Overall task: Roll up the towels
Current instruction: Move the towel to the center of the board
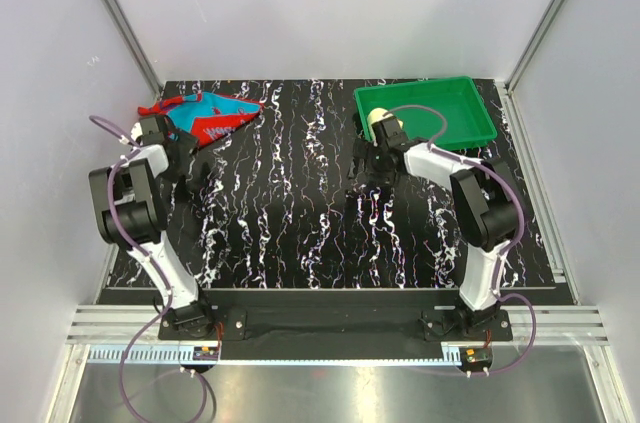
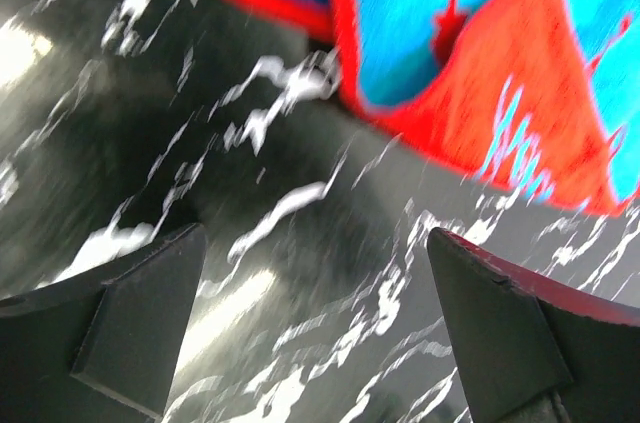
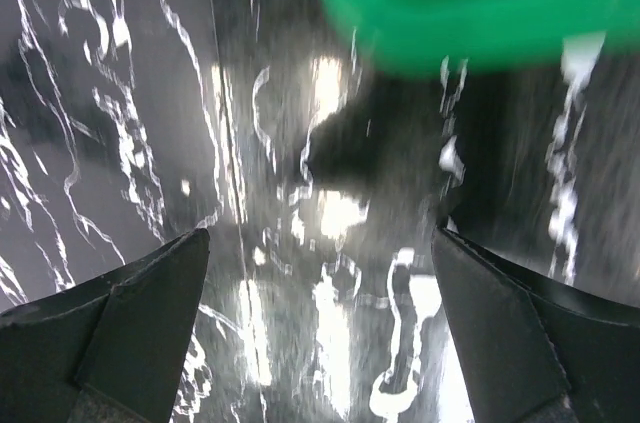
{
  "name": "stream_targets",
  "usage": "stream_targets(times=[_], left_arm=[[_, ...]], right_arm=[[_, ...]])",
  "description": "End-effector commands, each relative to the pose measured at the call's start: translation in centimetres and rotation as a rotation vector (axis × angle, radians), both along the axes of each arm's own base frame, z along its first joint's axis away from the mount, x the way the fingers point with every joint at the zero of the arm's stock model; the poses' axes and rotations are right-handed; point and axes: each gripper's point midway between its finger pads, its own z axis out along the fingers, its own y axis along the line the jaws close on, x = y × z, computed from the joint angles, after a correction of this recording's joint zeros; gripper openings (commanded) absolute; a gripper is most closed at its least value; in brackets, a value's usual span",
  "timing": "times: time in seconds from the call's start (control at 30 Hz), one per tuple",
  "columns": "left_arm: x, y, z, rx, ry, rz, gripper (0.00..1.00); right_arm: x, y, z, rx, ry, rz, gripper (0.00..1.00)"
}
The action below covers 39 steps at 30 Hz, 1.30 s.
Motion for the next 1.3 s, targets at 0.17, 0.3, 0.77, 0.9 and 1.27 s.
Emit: stream_targets(times=[0.17,0.3,0.77,0.9,1.27], left_arm=[[5.9,1.9,1.1,-0.023,-0.103,0.053,0.99],[7.6,1.7,-0.3,-0.053,-0.095,0.032,0.85],[8.3,-3.4,5.7,0.042,-0.208,-0.147,0.00],[5.5,-9.5,10.3,0.146,-0.244,-0.262,0.00],[-10.8,-29.7,7.0,0.194,-0.164,-0.665,0.43]], right_arm=[[5.3,-0.6,0.9,0.067,-0.075,0.019,1.00],[6.3,-0.6,0.6,0.075,-0.076,0.028,1.00],[5.9,-1.6,4.9,0.166,-0.132,0.055,1.00],[3.1,-3.1,8.2,0.150,-0.163,0.033,1.00],[-6.9,-9.6,12.5,-0.017,-0.147,-0.071,1.00]])
